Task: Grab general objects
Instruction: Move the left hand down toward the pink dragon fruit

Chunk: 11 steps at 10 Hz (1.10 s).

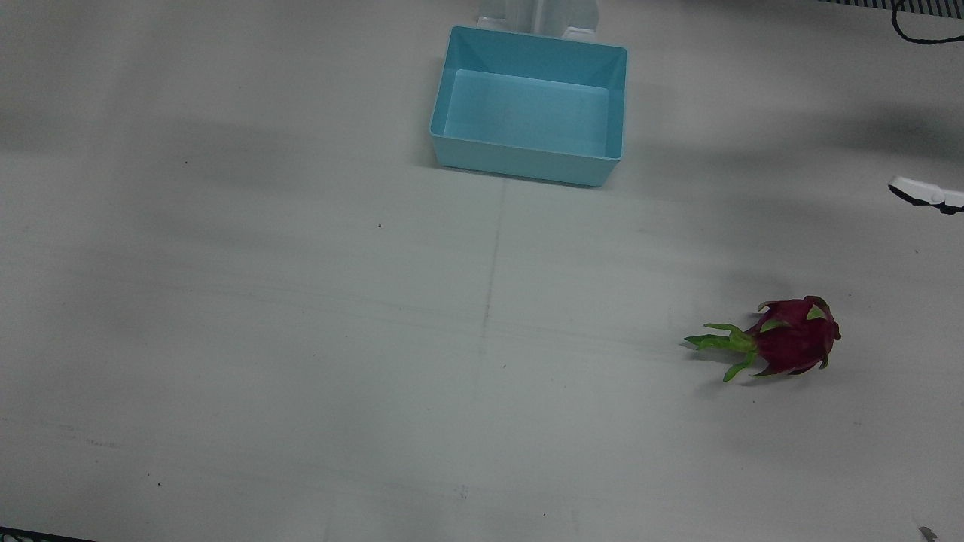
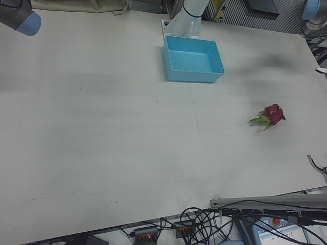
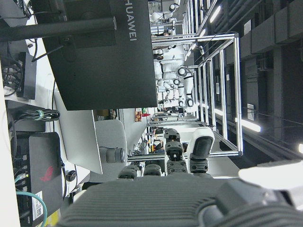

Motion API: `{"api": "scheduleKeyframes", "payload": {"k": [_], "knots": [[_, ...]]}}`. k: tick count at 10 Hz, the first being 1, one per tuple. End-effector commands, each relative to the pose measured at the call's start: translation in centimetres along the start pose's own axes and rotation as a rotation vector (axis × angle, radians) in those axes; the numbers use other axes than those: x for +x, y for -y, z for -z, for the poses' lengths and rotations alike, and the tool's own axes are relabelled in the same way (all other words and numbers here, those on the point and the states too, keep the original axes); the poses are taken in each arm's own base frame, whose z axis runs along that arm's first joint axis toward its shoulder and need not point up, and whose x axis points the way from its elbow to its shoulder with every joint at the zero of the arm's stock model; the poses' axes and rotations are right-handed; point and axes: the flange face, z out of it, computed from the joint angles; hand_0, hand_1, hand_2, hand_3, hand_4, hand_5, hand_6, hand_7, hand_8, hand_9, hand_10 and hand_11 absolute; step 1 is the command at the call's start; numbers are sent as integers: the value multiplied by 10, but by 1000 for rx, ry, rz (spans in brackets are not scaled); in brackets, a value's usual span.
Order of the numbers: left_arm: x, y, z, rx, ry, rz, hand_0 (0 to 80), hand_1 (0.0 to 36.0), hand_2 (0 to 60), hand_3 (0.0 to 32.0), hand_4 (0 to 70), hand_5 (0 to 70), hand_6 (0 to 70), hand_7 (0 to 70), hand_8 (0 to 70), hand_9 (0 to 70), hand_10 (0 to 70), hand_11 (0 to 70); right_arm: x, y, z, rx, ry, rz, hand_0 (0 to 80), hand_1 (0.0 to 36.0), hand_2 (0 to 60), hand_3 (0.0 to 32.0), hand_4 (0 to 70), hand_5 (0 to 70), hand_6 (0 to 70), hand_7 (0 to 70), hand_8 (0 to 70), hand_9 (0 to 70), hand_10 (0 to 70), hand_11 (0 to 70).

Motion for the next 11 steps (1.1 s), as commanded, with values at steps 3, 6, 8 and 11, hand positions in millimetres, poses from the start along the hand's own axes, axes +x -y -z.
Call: {"api": "scheduleKeyframes", "payload": {"k": [3, 6, 8, 11], "knots": [[-74, -12, -1, -36, 34, -156, 456, 37, 0, 320, 0, 0, 0, 0, 0, 0, 0, 0, 0, 1, 0, 1, 0, 0, 0, 0, 0, 0, 0, 0, 0, 0, 0, 0, 0, 0], [-118, -13, -4, -27, 5, -148, 463, 52, 0, 320, 0, 0, 0, 0, 0, 0, 0, 0, 0, 1, 0, 3, 0, 0, 0, 0, 0, 0, 0, 0, 0, 0, 0, 0, 0, 0], [-141, -48, -7, -64, 31, -70, 463, 55, 0, 320, 0, 0, 0, 0, 0, 0, 0, 0, 0, 1, 0, 3, 0, 0, 0, 0, 0, 0, 0, 0, 0, 0, 0, 0, 0, 0], [-175, -97, 4, 13, 93, 20, 469, 63, 0, 320, 0, 0, 0, 0, 0, 0, 0, 0, 0, 1, 0, 1, 0, 0, 0, 0, 0, 0, 0, 0, 0, 0, 0, 0, 0, 0]]}}
